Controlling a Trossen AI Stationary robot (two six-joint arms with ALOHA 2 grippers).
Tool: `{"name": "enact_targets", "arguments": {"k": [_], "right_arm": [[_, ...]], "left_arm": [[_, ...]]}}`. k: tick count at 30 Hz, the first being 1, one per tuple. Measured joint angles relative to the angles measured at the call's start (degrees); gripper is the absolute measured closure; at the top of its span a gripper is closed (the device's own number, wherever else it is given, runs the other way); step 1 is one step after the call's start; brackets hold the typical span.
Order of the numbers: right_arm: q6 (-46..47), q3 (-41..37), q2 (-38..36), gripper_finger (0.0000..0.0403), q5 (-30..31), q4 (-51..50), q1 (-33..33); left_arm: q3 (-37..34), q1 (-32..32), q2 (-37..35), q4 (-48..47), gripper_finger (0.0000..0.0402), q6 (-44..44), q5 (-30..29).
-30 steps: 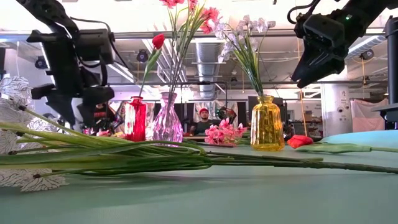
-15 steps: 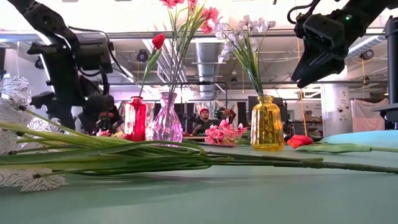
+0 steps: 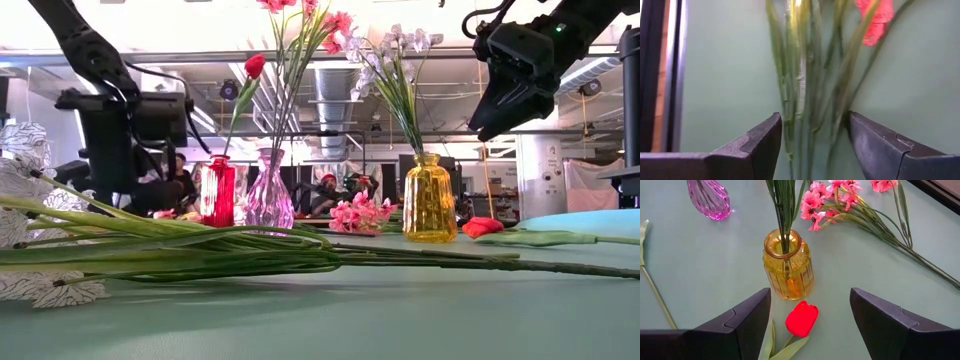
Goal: Sort flowers into vase by color
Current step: Put the left pink flower into the purple vase
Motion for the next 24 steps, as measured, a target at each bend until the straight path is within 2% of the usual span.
{"name": "enact_targets", "arguments": {"k": [5, 17, 21, 24], "right_arm": [[0.0, 0.0, 0.0, 0.0138, 0.0, 0.0, 0.0], [0.0, 0.0, 0.0, 0.0138, 0.0, 0.0, 0.0], [0.0, 0.0, 0.0, 0.0138, 0.0, 0.0, 0.0], [0.0, 0.0, 0.0, 0.0138, 0.0, 0.0, 0.0]], "left_arm": [[0.2, -0.1, 2.9, 1.9, 0.0206, -0.5, 0.2], [0.0, 0.0, 4.2, 0.9, 0.0362, -2.0, -1.3], [0.0, 0.0, 3.3, -0.4, 0.0393, -2.5, -1.4], [0.0, 0.1, 2.4, -1.9, 0.04, -3.5, -0.8]]}}
